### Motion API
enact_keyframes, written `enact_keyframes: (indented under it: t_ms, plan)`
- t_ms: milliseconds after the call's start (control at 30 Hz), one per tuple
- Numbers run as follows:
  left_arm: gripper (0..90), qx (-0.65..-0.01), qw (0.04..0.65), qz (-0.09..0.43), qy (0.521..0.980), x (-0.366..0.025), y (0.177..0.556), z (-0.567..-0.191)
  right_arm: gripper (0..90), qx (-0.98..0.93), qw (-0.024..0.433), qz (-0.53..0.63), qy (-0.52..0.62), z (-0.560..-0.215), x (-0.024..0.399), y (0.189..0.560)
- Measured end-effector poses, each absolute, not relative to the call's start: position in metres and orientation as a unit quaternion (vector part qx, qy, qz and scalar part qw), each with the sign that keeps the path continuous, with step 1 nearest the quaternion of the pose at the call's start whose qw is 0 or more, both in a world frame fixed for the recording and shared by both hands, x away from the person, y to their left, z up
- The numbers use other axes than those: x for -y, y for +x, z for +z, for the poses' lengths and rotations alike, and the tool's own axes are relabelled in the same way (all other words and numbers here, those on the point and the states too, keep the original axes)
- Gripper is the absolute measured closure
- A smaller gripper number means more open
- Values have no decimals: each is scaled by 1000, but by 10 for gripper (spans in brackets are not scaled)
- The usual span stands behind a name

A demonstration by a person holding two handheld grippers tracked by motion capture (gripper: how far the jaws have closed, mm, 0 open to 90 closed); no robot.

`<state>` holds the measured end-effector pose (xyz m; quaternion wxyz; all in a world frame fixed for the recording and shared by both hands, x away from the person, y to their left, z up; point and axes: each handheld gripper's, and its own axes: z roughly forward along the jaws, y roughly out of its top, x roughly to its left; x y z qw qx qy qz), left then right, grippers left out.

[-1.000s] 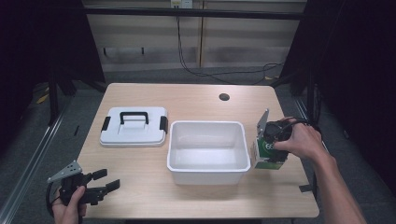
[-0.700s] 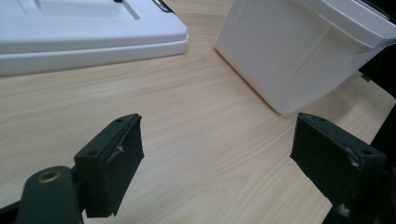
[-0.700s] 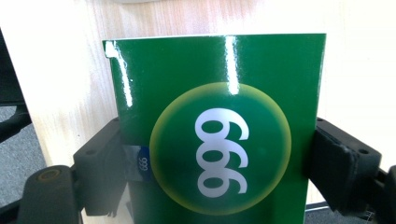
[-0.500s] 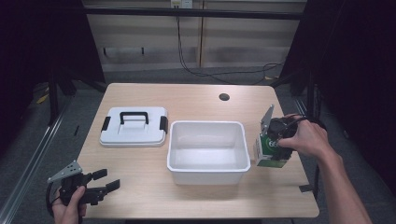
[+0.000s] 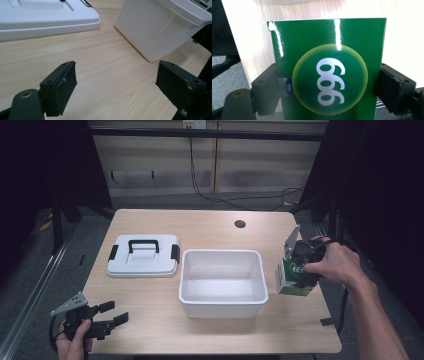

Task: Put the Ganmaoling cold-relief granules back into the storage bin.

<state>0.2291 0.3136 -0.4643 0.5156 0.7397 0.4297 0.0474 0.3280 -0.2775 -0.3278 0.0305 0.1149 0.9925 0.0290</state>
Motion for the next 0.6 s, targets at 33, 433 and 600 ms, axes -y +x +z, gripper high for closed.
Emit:
enact_keyframes:
  t_ms: [33, 433, 600]
  plan:
    - [164, -430, 516, 47, 740, -314, 229, -464, 158, -992, 31, 31, 114, -327, 278, 328]
    - [164, -429, 516, 47, 740, -314, 229, -464, 158, -992, 32, 33, 120, -307, 274, 329]
    - [164, -429, 516, 48, 740, -314, 229, -464, 158, -991, 36, 35, 122, -298, 275, 328]
